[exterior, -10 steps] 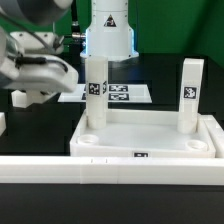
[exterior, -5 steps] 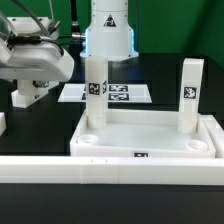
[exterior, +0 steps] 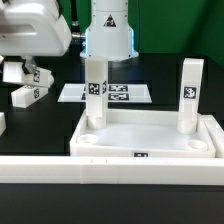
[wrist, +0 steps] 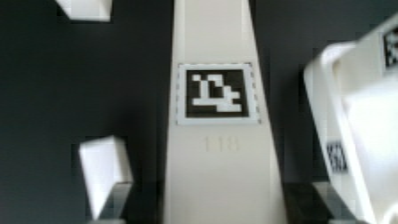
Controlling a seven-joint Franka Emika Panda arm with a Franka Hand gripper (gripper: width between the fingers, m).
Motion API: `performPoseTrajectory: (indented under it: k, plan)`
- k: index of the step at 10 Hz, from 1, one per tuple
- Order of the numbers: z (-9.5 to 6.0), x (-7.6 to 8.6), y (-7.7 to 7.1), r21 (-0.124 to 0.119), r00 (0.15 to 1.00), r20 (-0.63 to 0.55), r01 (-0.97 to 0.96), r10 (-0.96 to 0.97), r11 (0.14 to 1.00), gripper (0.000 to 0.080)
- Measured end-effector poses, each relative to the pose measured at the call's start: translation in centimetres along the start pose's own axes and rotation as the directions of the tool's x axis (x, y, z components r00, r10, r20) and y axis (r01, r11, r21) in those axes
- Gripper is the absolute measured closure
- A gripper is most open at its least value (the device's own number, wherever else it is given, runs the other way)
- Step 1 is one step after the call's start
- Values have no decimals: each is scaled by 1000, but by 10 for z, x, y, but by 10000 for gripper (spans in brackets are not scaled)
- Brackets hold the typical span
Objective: Assemble desk
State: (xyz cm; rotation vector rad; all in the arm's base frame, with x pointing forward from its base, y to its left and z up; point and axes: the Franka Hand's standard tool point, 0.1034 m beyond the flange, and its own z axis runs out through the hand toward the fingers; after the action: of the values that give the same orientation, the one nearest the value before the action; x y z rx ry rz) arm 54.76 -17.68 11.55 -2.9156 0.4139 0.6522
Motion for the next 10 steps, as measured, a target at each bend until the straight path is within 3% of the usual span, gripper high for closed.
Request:
performPoseTrajectory:
  k: [4,7,8,9,10]
  plan:
    - [-6,11,3,-35,965,-262,-7,-2,999,509]
    - [-48,18,-40,-47,890,-456,10,-31,999,509]
    - [-63,26,-54,-63,847,-529,25,-55,998,509]
    - [-69,30,-65,-74,815,-576,28,-65,997,509]
    - [-69,33,-62,-89,770,-633,27,-78,996,509]
